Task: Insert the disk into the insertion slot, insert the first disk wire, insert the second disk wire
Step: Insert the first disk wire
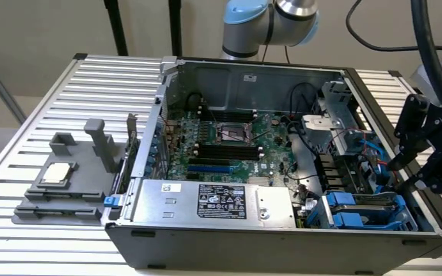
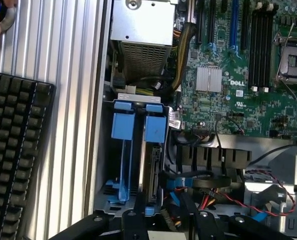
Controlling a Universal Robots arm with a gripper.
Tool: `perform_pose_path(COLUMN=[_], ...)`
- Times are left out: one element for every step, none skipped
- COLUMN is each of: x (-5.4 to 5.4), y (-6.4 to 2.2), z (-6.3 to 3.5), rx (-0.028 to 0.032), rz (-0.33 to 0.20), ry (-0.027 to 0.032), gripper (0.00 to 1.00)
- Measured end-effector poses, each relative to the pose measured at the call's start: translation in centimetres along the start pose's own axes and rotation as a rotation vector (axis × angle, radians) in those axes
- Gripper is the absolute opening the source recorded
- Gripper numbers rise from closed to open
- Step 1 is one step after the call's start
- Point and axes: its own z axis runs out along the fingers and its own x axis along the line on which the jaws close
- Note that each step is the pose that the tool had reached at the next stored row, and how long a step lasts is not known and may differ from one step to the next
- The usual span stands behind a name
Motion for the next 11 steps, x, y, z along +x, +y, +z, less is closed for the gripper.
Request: perform_pose_path(x=[0.0, 0.0, -0.1, -0.1, -0.1, -0.2, -0.2, -0.3, -0.3, -0.4, -0.5], y=[0.00, 0.01, 0.04, 0.07, 0.13, 0.23, 0.37, 0.55, 0.73, 0.89, 1.02], z=[0.19, 0.38, 0.57, 0.76, 0.95, 1.13, 1.32, 1.51, 1.70, 1.87, 2.00], rx=[-0.0001, -0.0002, -0.0002, -0.0003, -0.0004, -0.0004, -0.0002, 0.0002, 0.0005, 0.0006, 0.0005], rz=[-0.001, -0.003, -0.004, -0.005, -0.007, -0.008, -0.010, -0.011, -0.012, -0.014, -0.015], ry=[0.0000, 0.0001, 0.0000, 0.0000, -0.0002, 0.0001, 0.0002, 0.0002, 0.0003, 0.0004, 0.0004], gripper=[0.40, 0.40, 0.40, 0.40, 0.40, 0.40, 0.40, 0.42, 0.48, 0.48, 0.48])
